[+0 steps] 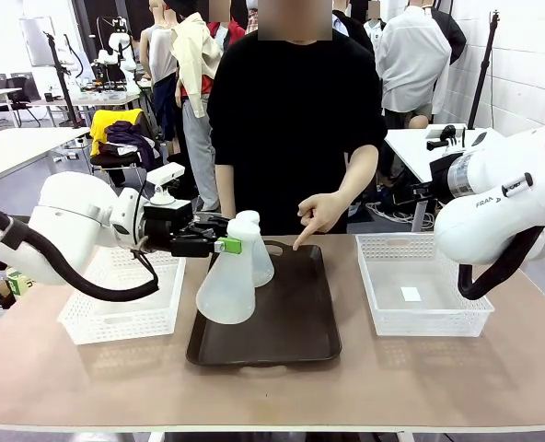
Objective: Prepare the laboratory tools.
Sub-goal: Place the picked Big flask upright in the Handle tray as directed by the person.
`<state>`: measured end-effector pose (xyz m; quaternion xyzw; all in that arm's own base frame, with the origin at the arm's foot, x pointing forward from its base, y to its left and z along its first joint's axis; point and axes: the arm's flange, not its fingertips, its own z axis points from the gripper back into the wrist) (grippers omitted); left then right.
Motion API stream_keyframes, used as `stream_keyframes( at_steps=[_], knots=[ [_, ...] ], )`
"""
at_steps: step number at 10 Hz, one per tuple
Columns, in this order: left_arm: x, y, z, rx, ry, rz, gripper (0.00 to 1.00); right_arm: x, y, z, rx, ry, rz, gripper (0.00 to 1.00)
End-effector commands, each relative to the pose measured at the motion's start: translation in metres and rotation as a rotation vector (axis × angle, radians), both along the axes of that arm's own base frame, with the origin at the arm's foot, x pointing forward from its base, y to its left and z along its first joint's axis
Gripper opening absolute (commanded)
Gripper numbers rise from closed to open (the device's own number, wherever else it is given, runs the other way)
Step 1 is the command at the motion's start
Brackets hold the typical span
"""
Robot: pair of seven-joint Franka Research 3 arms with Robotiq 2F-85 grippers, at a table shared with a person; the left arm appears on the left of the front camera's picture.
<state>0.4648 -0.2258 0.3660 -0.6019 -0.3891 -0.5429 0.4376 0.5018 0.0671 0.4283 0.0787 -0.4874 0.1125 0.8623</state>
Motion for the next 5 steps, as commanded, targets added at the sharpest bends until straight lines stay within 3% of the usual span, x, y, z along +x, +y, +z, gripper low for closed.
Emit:
stream_keyframes(
  at_steps=[1, 5],
  knots=[
    [0.007, -0.022, -0.023, -0.133, -0.068, 0.000, 0.00, 0.000, 0.000, -0.001, 0.005, -0.029, 0.000, 1.00],
    [0.015, -0.050, -0.054, -0.161, -0.196, 0.095, 0.00, 0.000, 0.000, -0.001, 0.005, -0.029, 0.000, 1.00]
  ],
)
